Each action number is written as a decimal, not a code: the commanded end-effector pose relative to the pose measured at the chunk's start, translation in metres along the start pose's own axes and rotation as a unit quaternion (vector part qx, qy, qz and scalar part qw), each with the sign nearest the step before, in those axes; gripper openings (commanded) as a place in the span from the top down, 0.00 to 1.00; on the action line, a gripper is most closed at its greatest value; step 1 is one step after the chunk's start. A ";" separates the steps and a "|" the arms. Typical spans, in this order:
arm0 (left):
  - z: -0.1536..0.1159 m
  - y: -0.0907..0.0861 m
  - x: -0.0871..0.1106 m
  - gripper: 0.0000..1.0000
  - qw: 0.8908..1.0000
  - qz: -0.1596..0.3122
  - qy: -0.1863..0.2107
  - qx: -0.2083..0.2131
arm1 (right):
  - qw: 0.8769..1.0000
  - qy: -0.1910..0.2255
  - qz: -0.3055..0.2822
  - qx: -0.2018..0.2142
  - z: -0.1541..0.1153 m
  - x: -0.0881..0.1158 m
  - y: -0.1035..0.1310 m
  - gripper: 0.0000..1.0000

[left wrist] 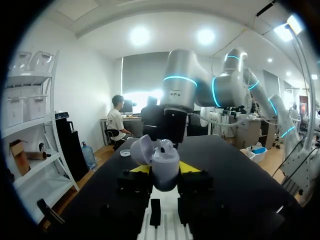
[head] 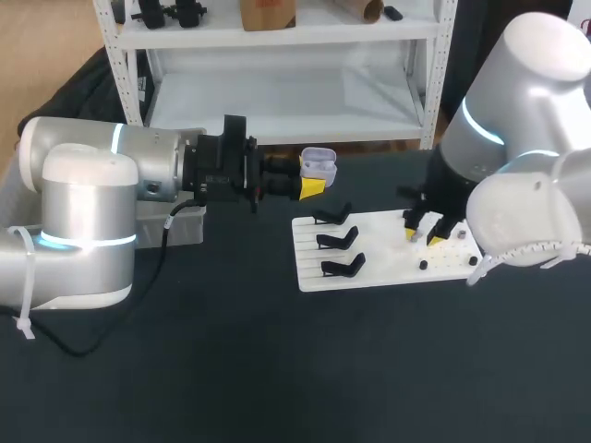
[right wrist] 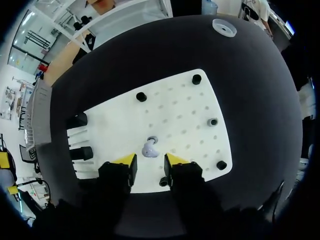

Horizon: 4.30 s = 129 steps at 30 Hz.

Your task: Pick up each earbud case from the left stands, insert the matching earbuds, close the lid, and place the case in the box.

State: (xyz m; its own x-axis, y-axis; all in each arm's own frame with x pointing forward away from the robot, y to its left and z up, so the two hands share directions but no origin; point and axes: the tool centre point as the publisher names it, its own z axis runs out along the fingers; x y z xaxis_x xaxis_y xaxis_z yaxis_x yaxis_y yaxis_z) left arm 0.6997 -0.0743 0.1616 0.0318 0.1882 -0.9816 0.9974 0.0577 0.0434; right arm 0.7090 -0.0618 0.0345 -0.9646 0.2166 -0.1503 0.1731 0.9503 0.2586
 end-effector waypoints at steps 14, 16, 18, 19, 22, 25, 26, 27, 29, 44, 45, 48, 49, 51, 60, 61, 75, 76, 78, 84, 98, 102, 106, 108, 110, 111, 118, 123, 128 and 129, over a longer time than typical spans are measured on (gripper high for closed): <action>0.000 -0.001 0.000 1.00 1.000 0.001 -0.001 -0.002 | 0.998 -0.006 0.054 0.015 0.006 -0.003 0.009 0.45; 0.000 -0.001 0.000 1.00 1.000 0.001 -0.001 -0.002 | 0.998 -0.005 0.067 0.016 0.006 -0.003 0.010 0.50; 0.000 -0.001 0.000 1.00 1.000 0.001 -0.001 -0.002 | 0.997 -0.010 0.075 0.021 0.006 -0.003 0.011 0.48; 0.000 -0.001 0.000 1.00 1.000 0.001 -0.001 -0.002 | 0.996 -0.011 0.082 0.024 0.006 -0.002 0.011 0.47; 0.000 -0.001 0.000 1.00 1.000 0.001 -0.001 -0.002 | 0.995 -0.011 0.092 0.029 0.005 -0.002 0.011 0.45; 0.000 -0.001 0.000 1.00 1.000 0.001 -0.001 -0.002 | 0.994 -0.012 0.103 0.035 0.005 0.000 0.009 0.47; 0.000 -0.001 0.000 1.00 1.000 0.001 -0.001 -0.002 | 0.993 -0.010 0.111 0.036 0.005 0.001 0.009 0.46; 0.000 -0.001 0.000 1.00 1.000 0.001 -0.001 -0.002 | 0.993 -0.011 0.114 0.038 0.005 0.002 0.009 0.45; 0.000 -0.001 0.000 1.00 1.000 0.001 -0.001 -0.002 | 0.992 -0.012 0.121 0.038 0.006 0.002 0.009 0.44; 0.000 -0.001 0.000 1.00 1.000 0.001 -0.001 -0.002 | 0.987 -0.023 0.155 0.042 0.009 -0.005 0.009 0.53; 0.000 -0.001 0.000 1.00 1.000 0.001 -0.001 -0.002 | 0.986 -0.023 0.157 0.042 0.009 -0.006 0.009 0.53; 0.000 -0.001 0.000 1.00 1.000 0.001 -0.001 -0.002 | 0.986 -0.023 0.160 0.043 0.010 -0.008 0.008 0.53; 0.000 -0.001 0.000 1.00 1.000 0.001 -0.001 -0.002 | 0.986 -0.023 0.160 0.044 0.011 -0.008 0.007 0.53; 0.000 -0.001 0.000 1.00 1.000 0.001 -0.001 -0.002 | 0.986 -0.024 0.161 0.044 0.011 -0.009 0.007 0.53; 0.000 -0.001 0.000 1.00 1.000 0.001 -0.001 -0.002 | 0.986 -0.023 0.159 0.043 0.014 -0.013 0.007 0.61; 0.000 -0.001 0.000 1.00 1.000 0.001 -0.001 -0.002 | 0.986 -0.023 0.159 0.043 0.014 -0.012 0.007 0.61; 0.000 -0.001 0.000 1.00 1.000 0.001 -0.001 -0.002 | 0.986 -0.022 0.161 0.047 0.016 -0.012 0.003 0.81; 0.000 -0.001 0.000 1.00 1.000 0.001 -0.001 -0.002 | 0.986 -0.022 0.161 0.047 0.016 -0.012 0.002 0.84; 0.000 -0.001 0.000 1.00 1.000 0.001 -0.001 -0.002 | 0.986 -0.022 0.160 0.047 0.016 -0.012 0.002 0.91; 0.000 -0.001 0.000 1.00 1.000 0.001 -0.001 -0.002 | 0.986 -0.022 0.159 0.048 0.016 -0.011 0.002 1.00; 0.000 -0.001 0.000 1.00 1.000 0.001 -0.001 -0.002 | 0.990 -0.022 0.135 0.047 -0.025 -0.010 0.004 1.00; 0.000 -0.001 0.000 1.00 1.000 0.001 -0.001 -0.002 | 0.996 -0.003 0.084 0.025 -0.053 -0.007 0.005 1.00; 0.000 -0.001 0.000 1.00 1.000 0.001 -0.001 -0.002 | 1.000 0.019 0.011 0.013 -0.082 0.000 0.010 1.00; 0.000 -0.001 0.000 1.00 1.000 0.001 -0.001 -0.002 | 0.999 0.030 -0.023 0.011 -0.095 0.003 0.012 1.00; 0.000 -0.001 0.000 1.00 1.000 0.001 -0.001 -0.002 | 0.997 0.040 -0.062 0.005 -0.108 0.008 0.016 1.00; 0.000 -0.001 0.000 1.00 1.000 0.001 -0.001 -0.002 | 0.996 0.046 -0.082 0.003 -0.113 0.011 0.018 1.00; 0.000 -0.001 0.000 1.00 1.000 0.001 -0.001 -0.002 | 0.977 0.062 -0.201 -0.016 -0.151 0.030 0.040 1.00; 0.000 -0.001 0.000 1.00 1.000 0.001 -0.001 -0.002 | 0.967 0.047 -0.249 -0.036 -0.174 0.036 0.065 1.00; 0.000 -0.001 0.000 1.00 1.000 0.001 -0.001 -0.002 | 0.954 0.054 -0.290 -0.059 -0.187 0.042 0.095 1.00; 0.000 -0.001 0.000 1.00 1.000 0.001 -0.001 -0.002 | 0.950 0.054 -0.302 -0.061 -0.189 0.043 0.101 1.00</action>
State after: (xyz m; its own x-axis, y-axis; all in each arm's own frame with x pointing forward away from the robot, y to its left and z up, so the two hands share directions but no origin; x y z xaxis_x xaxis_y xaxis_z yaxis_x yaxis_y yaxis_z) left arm 0.6996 -0.0743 0.1617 0.0318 0.1882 -0.9816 0.9974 0.0577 0.0434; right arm 0.6464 -0.0061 0.2249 -0.9055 -0.3633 -0.2192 -0.4143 0.8687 0.2714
